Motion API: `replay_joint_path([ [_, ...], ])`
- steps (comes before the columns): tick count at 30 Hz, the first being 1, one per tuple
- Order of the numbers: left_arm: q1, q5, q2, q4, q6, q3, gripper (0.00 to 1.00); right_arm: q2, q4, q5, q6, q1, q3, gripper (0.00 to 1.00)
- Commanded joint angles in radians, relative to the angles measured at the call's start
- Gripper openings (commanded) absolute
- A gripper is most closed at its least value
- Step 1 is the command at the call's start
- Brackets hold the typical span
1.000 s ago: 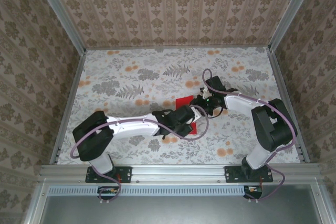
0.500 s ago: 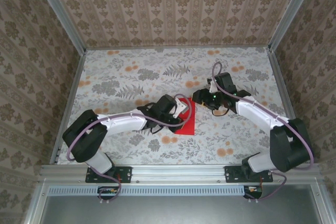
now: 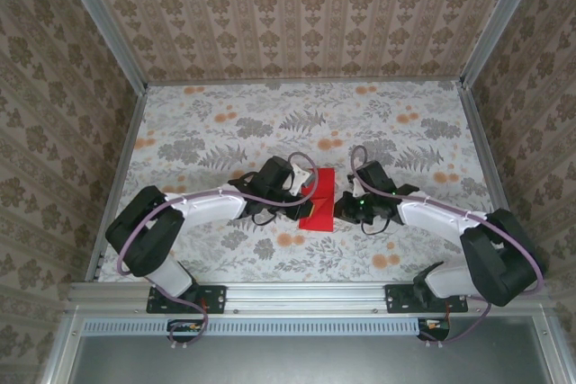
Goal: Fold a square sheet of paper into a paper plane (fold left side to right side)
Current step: Fold the triangle a second time at the center of the table.
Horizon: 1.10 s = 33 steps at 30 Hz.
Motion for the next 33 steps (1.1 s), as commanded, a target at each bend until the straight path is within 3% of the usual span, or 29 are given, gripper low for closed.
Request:
replay_joint_path([
  [1, 0.002, 0.022, 0.024, -0.010, -0.027, 0.008, 0.00, 0.047, 0.079, 0.028, 0.045, 0.040, -0.017, 0.07],
  [18, 0.003, -0.055, 0.045, -0.107, -0.014, 0.047, 0.03, 0.200, -0.026, 0.084, -0.009, 0.092, 0.051, 0.07],
  [33, 0.003, -0.014, 0.026, -0.063, -0.100, 0.047, 0.00, 0.095, 0.098, 0.026, 0.035, 0.103, -0.001, 0.07],
])
